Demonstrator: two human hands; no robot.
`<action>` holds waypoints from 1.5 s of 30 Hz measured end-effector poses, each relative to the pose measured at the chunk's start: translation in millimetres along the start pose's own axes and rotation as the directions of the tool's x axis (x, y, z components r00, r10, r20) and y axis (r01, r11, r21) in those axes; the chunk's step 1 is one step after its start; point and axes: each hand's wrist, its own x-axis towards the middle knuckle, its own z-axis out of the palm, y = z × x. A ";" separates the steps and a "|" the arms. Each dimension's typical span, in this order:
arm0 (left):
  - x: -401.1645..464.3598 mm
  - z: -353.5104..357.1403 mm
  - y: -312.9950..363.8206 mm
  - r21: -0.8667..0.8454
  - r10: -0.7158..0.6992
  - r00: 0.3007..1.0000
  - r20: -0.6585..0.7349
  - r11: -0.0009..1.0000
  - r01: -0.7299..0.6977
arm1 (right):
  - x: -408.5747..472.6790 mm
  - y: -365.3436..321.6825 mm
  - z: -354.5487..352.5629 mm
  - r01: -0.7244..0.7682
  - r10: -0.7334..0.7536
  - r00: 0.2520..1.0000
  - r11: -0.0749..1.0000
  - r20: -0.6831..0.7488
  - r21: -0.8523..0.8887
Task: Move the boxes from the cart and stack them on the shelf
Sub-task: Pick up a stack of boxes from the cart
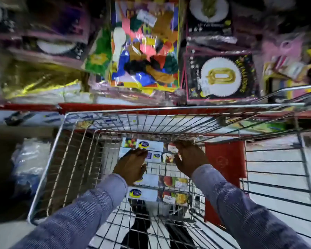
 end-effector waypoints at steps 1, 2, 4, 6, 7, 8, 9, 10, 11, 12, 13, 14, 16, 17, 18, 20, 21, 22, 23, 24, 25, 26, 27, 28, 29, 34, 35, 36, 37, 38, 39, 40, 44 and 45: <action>8.1 11.4 -2.8 0.005 0.010 0.999 0.044 1.000 -0.011 | 10.6 2.4 6.8 -0.004 0.004 1.000 1.000 -0.001 0.006; 15.5 19.7 -6.4 0.036 0.025 1.000 0.010 0.999 -0.025 | 20.8 4.1 13.5 -0.015 0.015 1.000 0.999 -0.006 0.028; 25.0 34.8 -12.8 0.161 0.059 0.998 0.008 0.985 -0.059 | 37.1 6.9 24.5 -0.032 0.031 0.999 0.999 0.018 0.042; 27.5 61.7 -19.5 0.172 0.049 0.995 0.088 0.983 -0.063 | 49.8 9.4 39.0 -0.034 0.030 0.998 0.996 0.049 0.078; 27.3 73.3 -22.9 0.140 0.034 0.990 0.138 0.989 -0.053 | 55.8 10.4 44.7 -0.022 0.017 0.998 0.996 0.063 0.092; 26.7 80.7 -24.8 0.122 0.018 0.987 0.159 0.992 -0.038 | 61.1 9.7 46.3 -0.025 0.017 0.996 0.995 0.089 0.093; 24.9 86.4 -25.9 0.117 0.009 0.987 0.161 0.993 -0.028 | 66.7 10.6 48.3 -0.033 0.023 0.995 0.995 0.100 0.094; 24.2 90.4 -27.5 0.100 0.009 0.986 0.166 0.995 -0.026 | 72.0 11.2 50.0 -0.046 0.035 0.993 0.995 0.116 0.092; 23.5 91.3 -27.0 0.068 0.011 0.989 0.149 0.997 -0.022 | 77.4 12.3 52.9 -0.050 0.039 0.992 0.995 0.121 0.089; 24.6 91.0 -27.1 0.036 0.017 0.992 0.124 0.999 -0.022 | 83.1 13.0 55.5 -0.054 0.042 0.991 0.994 0.128 0.092; 26.6 88.3 -26.8 0.017 0.008 0.993 0.115 1.000 -0.010 | 88.1 14.0 58.7 -0.052 0.041 0.991 0.995 0.129 0.089; 28.6 86.1 -26.2 0.023 -0.002 0.993 0.117 1.000 -0.001 | 92.3 15.6 62.8 -0.041 0.031 0.992 0.996 0.124 0.078; 34.9 83.0 -27.8 0.107 -0.039 0.988 0.152 0.994 0.023 | 98.4 16.1 66.8 -0.016 0.009 0.991 0.998 0.132 0.053; 37.7 81.6 -27.9 0.151 -0.058 0.985 0.164 0.988 0.033 | 100.6 15.4 67.7 -0.005 0.000 0.989 0.999 0.148 0.033; 40.7 81.0 -27.7 0.180 -0.077 0.981 0.176 0.983 0.044 | 102.9 16.3 69.6 0.006 -0.008 0.986 1.000 0.169 0.012; 42.6 81.7 -29.2 0.220 -0.104 0.984 0.147 0.973 0.070 | 106.2 17.7 73.1 0.029 -0.022 0.980 0.999 0.196 -0.033; 42.9 81.7 -29.9 0.245 -0.117 0.983 0.140 0.966 0.080 | 107.7 18.1 74.3 0.045 -0.035 0.980 0.998 0.197 -0.049; 43.8 83.0 -30.3 0.287 -0.112 0.984 0.139 0.955 0.068 | 109.6 18.8 76.1 0.059 -0.047 0.980 0.997 0.195 -0.057; 43.9 84.7 -30.7 0.314 -0.099 0.986 0.131 0.948 0.053 | 110.5 18.3 76.5 0.071 -0.057 0.980 0.995 0.189 -0.069; 44.0 87.2 -31.6 0.316 -0.072 0.991 0.111 0.948 0.033 | 112.0 18.6 78.0 0.082 -0.065 0.980 0.993 0.190 -0.084; 43.7 88.7 -31.9 0.308 -0.049 0.995 0.091 0.951 0.019 | 112.6 18.2 78.4 0.089 -0.068 0.979 0.991 0.192 -0.103; 43.1 89.0 -32.2 0.304 -0.026 0.996 0.085 0.953 -0.001 | 114.0 18.1 79.3 0.096 -0.071 0.979 0.988 0.193 -0.120; 42.7 89.7 -32.3 0.305 -0.015 0.997 0.071 0.952 -0.007 | 115.9 17.9 80.9 0.098 -0.071 0.979 0.986 0.192 -0.134; 42.2 90.1 -31.8 0.302 -0.009 0.998 0.065 0.953 -0.011 | 118.1 17.8 82.9 0.103 -0.075 0.979 0.984 0.192 -0.142; 41.5 89.4 -31.1 0.283 -0.008 0.998 0.064 0.959 -0.011 | 119.3 15.9 83.0 0.098 -0.068 0.978 0.984 0.197 -0.147; 37.9 74.4 -30.1 0.141 -0.013 1.000 0.010 0.990 0.011 | 119.2 5.8 76.3 0.109 -0.064 0.975 0.972 0.211 -0.209; 33.4 64.5 -29.9 0.124 -0.009 1.000 -0.011 0.992 0.010 | 114.3 2.4 67.3 0.118 -0.075 0.979 0.966 0.189 -0.229; 28.7 55.4 -28.6 0.112 0.000 1.000 -0.022 0.994 0.003 | 110.3 0.6 60.2 0.140 -0.101 0.981 0.960 0.167 -0.242; 22.6 42.6 -26.3 0.098 0.007 1.000 -0.026 0.995 -0.004 | 104.2 -3.8 46.8 0.151 -0.114 0.981 0.957 0.158 -0.247; 13.8 33.9 -24.8 0.098 0.015 0.999 -0.044 0.995 -0.011 | 97.8 -6.2 41.2 0.167 -0.133 0.980 0.953 0.145 -0.254; 4.2 11.9 -20.4 0.101 0.035 0.997 -0.069 0.994 -0.028 | 86.2 -10.9 19.3 0.176 -0.150 0.983 0.943 0.110 -0.283; -3.7 4.8 -20.7 0.084 0.047 0.995 -0.092 0.996 -0.039 | 80.0 -15.8 9.5 0.186 -0.168 0.982 0.942 0.089 -0.280; -40.2 -52.0 -9.5 0.061 0.080 0.977 -0.196 0.996 -0.069 | 37.6 -36.3 -58.6 0.251 -0.250 0.968 0.935 0.038 -0.252; -48.4 -71.5 -3.5 0.062 0.087 0.973 -0.212 0.995 -0.075 | 26.8 -41.8 -79.8 0.276 -0.281 0.959 0.922 0.020 -0.271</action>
